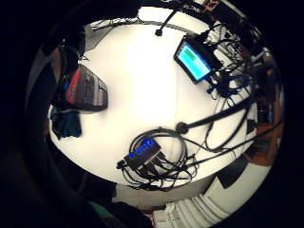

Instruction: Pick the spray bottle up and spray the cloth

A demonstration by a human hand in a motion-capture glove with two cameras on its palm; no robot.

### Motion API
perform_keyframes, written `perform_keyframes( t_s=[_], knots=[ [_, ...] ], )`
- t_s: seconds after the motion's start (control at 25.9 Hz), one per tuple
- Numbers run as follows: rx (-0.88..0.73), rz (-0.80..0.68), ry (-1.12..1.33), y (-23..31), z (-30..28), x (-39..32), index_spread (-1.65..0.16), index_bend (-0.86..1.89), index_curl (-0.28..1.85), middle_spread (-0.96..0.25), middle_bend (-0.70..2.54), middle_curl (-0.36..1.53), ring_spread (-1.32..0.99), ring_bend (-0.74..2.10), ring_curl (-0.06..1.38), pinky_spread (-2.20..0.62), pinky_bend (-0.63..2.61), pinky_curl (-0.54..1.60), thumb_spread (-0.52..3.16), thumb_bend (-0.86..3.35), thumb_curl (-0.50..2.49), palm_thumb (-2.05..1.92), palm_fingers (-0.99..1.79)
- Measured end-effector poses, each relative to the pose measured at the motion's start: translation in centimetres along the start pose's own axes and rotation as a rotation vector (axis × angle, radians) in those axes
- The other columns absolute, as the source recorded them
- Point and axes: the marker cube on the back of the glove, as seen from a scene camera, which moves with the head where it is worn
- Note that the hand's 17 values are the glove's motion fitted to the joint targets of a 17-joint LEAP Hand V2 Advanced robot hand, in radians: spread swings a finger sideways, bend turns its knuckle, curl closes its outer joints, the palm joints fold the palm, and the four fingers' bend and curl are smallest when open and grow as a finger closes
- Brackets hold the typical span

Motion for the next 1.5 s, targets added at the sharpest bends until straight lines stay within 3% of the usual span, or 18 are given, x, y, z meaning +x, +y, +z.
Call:
perform_keyframes(
  t_s=[0.42, 0.66, 0.85, 1.27, 1.5],
  knots=[
    [0.010, -0.012, -0.500, -3.4, 2.7, -0.9, -0.34, 0.24, 0.26, -0.19, 0.34, 0.38, -0.22, 0.48, 0.34, -0.03, 0.27, 0.30, 1.02, 0.04, 0.31, 0.71, 1.02],
    [0.124, -0.001, -0.682, -4.5, 4.2, -2.1, -0.32, 0.21, 0.31, -0.21, 0.37, 0.40, -0.23, 0.46, 0.36, -0.07, 0.20, 0.31, 0.98, 0.04, 0.35, 0.80, 1.13],
    [0.232, 0.060, -0.710, -5.0, 4.7, -2.7, -0.30, 0.21, 0.35, -0.22, 0.45, 0.45, -0.22, 0.50, 0.39, -0.20, 0.31, 0.34, 0.77, 0.04, 0.44, 0.90, 1.43],
    [0.446, 0.039, -0.656, -7.1, 5.3, -3.1, -0.29, 0.44, 0.47, -0.22, 0.61, 0.52, -0.24, 0.60, 0.45, -0.30, 0.35, 0.38, 0.44, -0.02, 0.56, 0.91, 1.49],
    [0.365, 0.037, -0.644, -5.4, 5.2, -2.8, -0.29, 0.49, 0.51, -0.22, 0.65, 0.54, -0.24, 0.63, 0.47, -0.32, 0.39, 0.40, 0.35, -0.02, 0.60, 0.92, 1.46]
  ],
)
